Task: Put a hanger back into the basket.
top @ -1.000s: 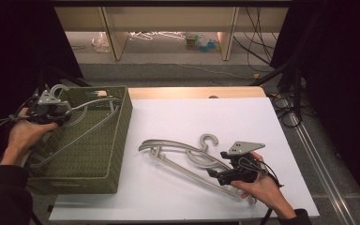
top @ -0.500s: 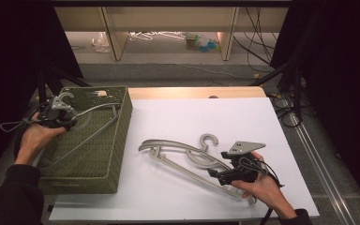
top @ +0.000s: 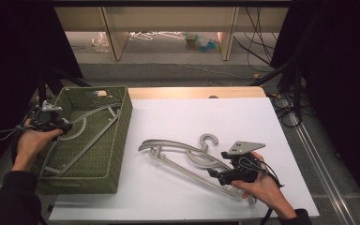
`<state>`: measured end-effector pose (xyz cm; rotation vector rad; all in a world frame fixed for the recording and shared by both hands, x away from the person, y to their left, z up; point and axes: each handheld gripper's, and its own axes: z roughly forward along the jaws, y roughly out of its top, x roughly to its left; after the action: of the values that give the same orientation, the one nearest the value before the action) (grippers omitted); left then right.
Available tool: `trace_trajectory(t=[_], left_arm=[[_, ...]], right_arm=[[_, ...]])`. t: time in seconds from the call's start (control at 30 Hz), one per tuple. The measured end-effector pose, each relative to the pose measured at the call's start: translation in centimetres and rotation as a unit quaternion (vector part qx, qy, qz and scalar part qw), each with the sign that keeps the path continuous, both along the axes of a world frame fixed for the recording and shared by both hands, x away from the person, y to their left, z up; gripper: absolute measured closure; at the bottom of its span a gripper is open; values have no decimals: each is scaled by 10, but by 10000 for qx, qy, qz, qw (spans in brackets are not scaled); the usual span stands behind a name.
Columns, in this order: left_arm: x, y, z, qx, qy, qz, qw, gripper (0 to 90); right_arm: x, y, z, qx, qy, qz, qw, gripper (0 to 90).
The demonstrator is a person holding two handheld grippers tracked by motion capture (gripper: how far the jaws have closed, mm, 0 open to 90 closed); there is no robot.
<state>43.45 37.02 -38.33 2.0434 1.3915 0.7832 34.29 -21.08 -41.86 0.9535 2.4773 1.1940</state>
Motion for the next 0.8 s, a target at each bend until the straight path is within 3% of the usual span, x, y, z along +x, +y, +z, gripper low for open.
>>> trace_trajectory(t=[0.03,0.1,0.2,0.27,0.3,0.4,0.5,0.57,0.6,0.73,0.77,0.8], left_arm=[[-3,-1,3,-72,-101,-12,9999,507],[-14,-9,11,-526,-345,-5,9980,435],[-26,-19,18,-851,-565,-140,9947,377],[-37,-27,22,-1195,-660,-181,9905,350],[-42,-32,23,-1396,-742,-211,9872,335],[-57,-51,25,-1456,-835,-604,9840,320],[-72,-65,29,-1745,-1020,-884,9754,295],[-83,-82,28,-2062,-1117,-1142,9654,277],[-83,-82,28,-2062,-1117,-1142,9654,276],[-90,-110,22,-2270,-1161,-1579,9540,270],[-91,-120,20,-2017,-1245,-1884,9531,261],[-94,-127,18,-1931,-1275,-1952,9531,255]], right_arm=[[0,0,1,9,20,16,10000,195],[0,0,1,5,13,9,10000,192],[0,0,-2,24,10,-7,10000,191],[0,0,-3,17,15,23,10000,191],[-1,1,-4,21,-4,8,10000,192],[-1,0,-4,53,-41,15,10000,190],[-1,-2,-4,91,35,-64,9999,188],[0,-6,-7,113,-7,-96,9999,187],[0,-6,-7,113,-7,-96,9999,187],[1,-9,-8,127,-28,-133,9998,186],[0,-10,-8,110,-43,-155,9998,185],[0,-10,-8,126,-65,-153,9998,184]])
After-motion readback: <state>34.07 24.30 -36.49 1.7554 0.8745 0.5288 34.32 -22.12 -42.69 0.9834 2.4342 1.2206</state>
